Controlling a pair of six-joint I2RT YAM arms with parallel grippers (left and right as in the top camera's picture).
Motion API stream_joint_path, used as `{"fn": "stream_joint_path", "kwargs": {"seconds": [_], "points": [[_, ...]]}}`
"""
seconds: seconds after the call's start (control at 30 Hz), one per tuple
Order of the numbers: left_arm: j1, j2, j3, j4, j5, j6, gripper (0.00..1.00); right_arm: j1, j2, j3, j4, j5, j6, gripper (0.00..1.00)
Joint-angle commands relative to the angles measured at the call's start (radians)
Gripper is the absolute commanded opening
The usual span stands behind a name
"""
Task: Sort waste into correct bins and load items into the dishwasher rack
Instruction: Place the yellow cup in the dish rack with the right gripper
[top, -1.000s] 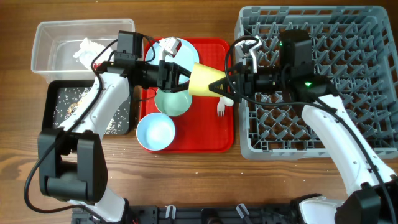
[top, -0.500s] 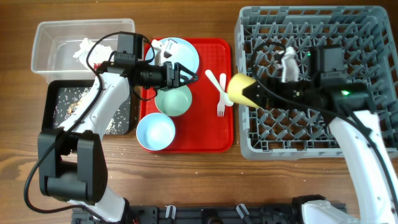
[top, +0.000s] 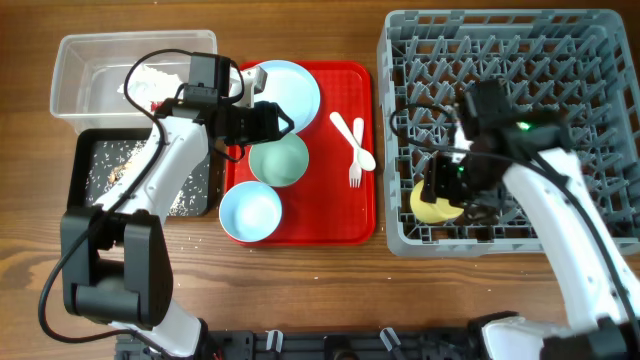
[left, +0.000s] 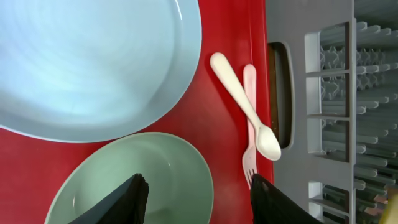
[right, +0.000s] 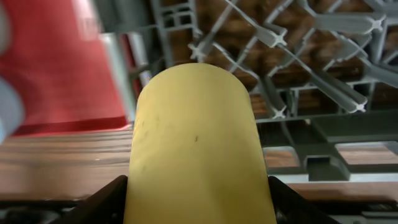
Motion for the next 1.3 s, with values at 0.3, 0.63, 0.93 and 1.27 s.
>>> {"fn": "stream_joint_path", "kwargs": {"seconds": [0.3,0.63,0.93,1.27], "points": [[0.001,-0.036,0.018,-0.008,-0.023,0.006,0.54,0.017,0.236,0.013,0.049,0.072,0.010,0.84],[0.001,-0.170,0.033,-0.008,-0.130,0.005,0.57,0.015,0.220,0.202,0.061,0.047,-0.032,0.88],[0.034,-0.238,0.034,-0.034,-0.189,-0.116,0.55,0.021,0.232,0.370,0.248,-0.238,-0.105,0.84],[0.206,-0.411,0.034,-0.133,-0.290,-0.148,0.54,0.223,0.406,0.323,0.515,-0.156,0.067,0.69]]}}
